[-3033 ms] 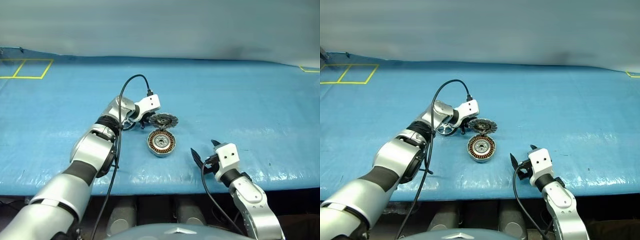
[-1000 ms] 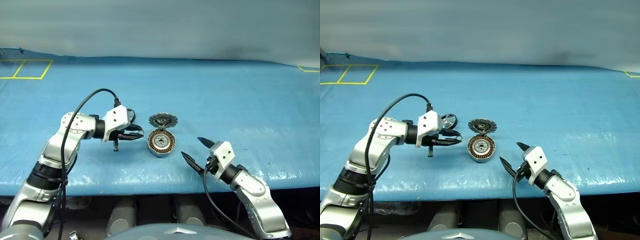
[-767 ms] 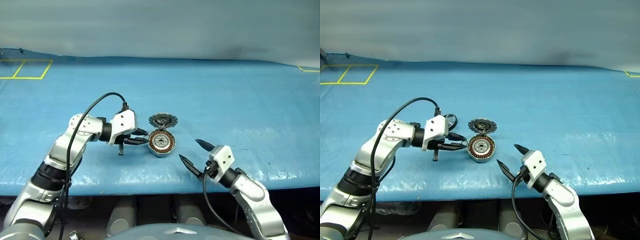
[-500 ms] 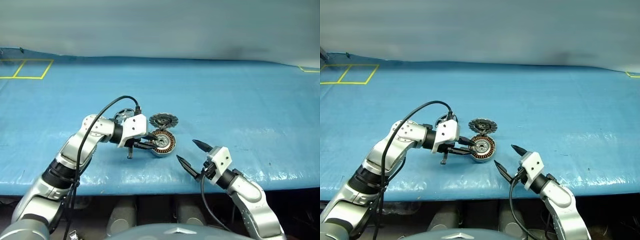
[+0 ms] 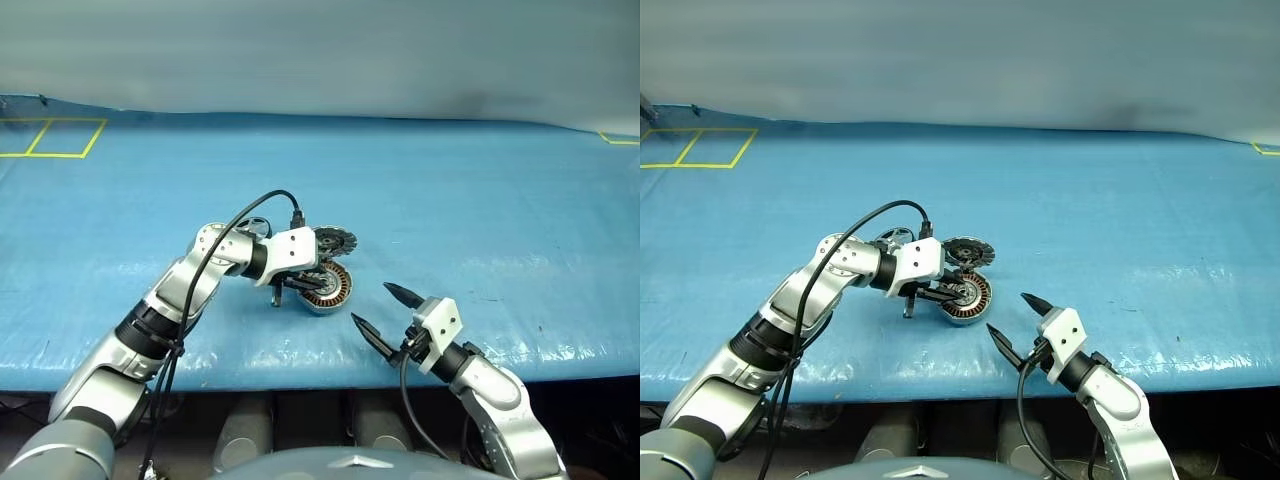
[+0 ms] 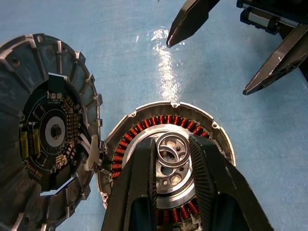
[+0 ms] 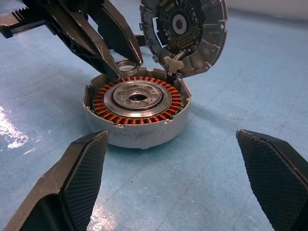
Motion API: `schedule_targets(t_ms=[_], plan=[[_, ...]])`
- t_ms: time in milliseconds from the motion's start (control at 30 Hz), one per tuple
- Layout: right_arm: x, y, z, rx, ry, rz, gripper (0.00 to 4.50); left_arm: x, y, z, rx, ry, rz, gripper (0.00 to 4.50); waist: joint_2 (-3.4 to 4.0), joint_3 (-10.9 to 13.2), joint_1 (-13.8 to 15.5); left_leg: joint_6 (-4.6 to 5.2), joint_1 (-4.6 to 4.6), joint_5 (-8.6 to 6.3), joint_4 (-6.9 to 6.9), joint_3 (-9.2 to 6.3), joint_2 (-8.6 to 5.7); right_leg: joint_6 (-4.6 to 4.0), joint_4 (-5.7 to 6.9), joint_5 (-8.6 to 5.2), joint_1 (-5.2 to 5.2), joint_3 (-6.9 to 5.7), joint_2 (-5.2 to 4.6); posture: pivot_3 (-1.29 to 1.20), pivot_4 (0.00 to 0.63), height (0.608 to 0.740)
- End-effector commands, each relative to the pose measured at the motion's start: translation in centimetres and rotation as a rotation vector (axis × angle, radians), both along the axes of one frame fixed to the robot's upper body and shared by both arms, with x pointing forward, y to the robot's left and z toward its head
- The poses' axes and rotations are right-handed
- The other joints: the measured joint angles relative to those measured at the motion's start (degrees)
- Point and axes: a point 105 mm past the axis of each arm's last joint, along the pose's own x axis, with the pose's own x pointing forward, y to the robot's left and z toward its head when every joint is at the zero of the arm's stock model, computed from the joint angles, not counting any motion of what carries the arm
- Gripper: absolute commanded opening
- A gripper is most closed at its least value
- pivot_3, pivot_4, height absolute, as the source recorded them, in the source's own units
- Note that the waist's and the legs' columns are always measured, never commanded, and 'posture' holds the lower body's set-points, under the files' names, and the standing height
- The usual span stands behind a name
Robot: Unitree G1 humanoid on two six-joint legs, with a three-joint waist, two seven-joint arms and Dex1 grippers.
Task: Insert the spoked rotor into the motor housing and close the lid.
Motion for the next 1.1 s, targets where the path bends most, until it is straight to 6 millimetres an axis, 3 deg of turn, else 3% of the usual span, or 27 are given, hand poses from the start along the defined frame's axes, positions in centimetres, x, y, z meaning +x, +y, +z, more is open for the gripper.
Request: schedule_targets(t_ms=[33, 333, 1100], plan=[[0.1, 0.2, 0.9, 0.014, -0.045, 0.0, 4.5, 0.2, -0.6, 0.6, 0.009, -0.042, -0.036, 0.74, 0.0, 0.0, 0.0, 0.0, 0.0, 0.0, 0.0, 0.0, 0.0, 0.0, -0.01, 0.0, 0.0, 0.0, 0.0, 0.0, 0.15, 0.74], [0.2, 0.4, 0.9, 0.016, -0.046, -0.005, 4.5, 0.9, -0.8, -0.4, 0.058, -0.066, -0.051, 0.74, 0.0, 0.0, 0.0, 0.0, 0.0, 0.0, 0.0, 0.0, 0.0, 0.0, -0.01, 0.0, 0.0, 0.0, 0.0, 0.0, 0.15, 0.74], [0.4, 0.3, 0.8, -0.003, -0.045, -0.017, 4.5, 1.2, -1.3, -0.7, 0.077, -0.063, -0.079, 0.74, 0.0, 0.0, 0.0, 0.0, -0.01, 0.0, -0.02, 0.0, -0.01, 0.0, -0.02, 0.0, 0.0, 0.0, 0.0, 0.0, 0.15, 0.74]])
